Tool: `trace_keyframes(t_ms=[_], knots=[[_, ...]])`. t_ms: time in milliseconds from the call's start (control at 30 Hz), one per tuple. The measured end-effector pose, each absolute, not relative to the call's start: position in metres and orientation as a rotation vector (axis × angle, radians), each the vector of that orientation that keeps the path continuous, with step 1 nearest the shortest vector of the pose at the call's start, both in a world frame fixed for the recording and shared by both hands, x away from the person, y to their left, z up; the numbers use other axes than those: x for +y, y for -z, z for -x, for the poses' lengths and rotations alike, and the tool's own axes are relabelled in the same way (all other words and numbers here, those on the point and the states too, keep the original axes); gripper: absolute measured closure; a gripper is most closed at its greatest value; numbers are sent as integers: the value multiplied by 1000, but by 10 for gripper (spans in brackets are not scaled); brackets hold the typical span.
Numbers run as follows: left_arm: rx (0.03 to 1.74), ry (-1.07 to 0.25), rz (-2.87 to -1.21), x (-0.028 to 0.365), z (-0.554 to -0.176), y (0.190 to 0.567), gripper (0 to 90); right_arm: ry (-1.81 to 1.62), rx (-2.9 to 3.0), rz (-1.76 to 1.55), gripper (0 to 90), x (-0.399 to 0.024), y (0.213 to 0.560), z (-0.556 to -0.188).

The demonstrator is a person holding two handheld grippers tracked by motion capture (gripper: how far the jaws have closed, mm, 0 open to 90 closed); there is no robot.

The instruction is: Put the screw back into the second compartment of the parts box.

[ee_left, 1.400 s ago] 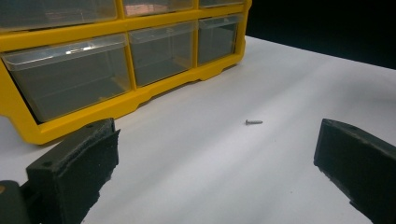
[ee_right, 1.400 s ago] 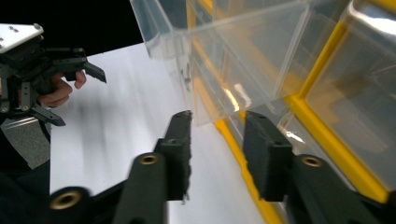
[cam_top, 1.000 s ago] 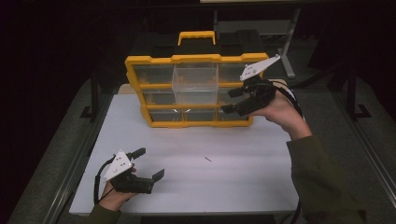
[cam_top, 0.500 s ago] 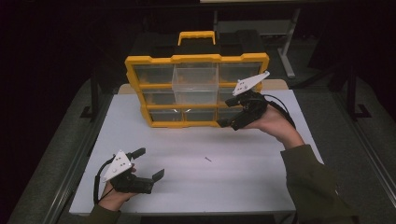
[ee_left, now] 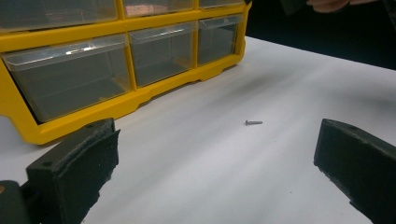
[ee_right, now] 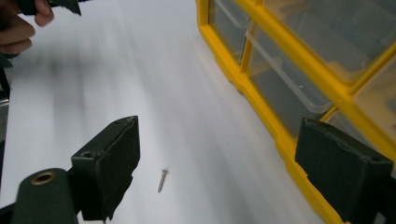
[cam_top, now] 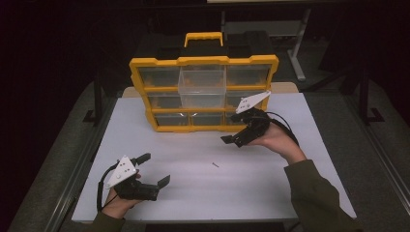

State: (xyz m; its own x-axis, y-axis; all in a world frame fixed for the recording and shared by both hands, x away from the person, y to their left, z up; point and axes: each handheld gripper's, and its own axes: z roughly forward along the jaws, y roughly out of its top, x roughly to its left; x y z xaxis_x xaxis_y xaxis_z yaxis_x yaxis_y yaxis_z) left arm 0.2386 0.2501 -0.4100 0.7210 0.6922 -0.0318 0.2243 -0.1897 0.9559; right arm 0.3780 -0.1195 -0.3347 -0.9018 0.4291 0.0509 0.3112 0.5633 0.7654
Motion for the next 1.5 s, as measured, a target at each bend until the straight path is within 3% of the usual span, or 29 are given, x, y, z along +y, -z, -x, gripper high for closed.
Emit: trace_keyframes(t_ms=[833,967,1500], knots=[[720,-501,-1751,251,-238,410,0,-1234,2759,-625,166,-91,402,-369],[722,-499,-1748,251,-238,410,0,-1215,2789,-605,222,-86,411,-368],[725,-493,-1750,250,-237,410,0,-1104,2890,-546,585,-76,434,-367]])
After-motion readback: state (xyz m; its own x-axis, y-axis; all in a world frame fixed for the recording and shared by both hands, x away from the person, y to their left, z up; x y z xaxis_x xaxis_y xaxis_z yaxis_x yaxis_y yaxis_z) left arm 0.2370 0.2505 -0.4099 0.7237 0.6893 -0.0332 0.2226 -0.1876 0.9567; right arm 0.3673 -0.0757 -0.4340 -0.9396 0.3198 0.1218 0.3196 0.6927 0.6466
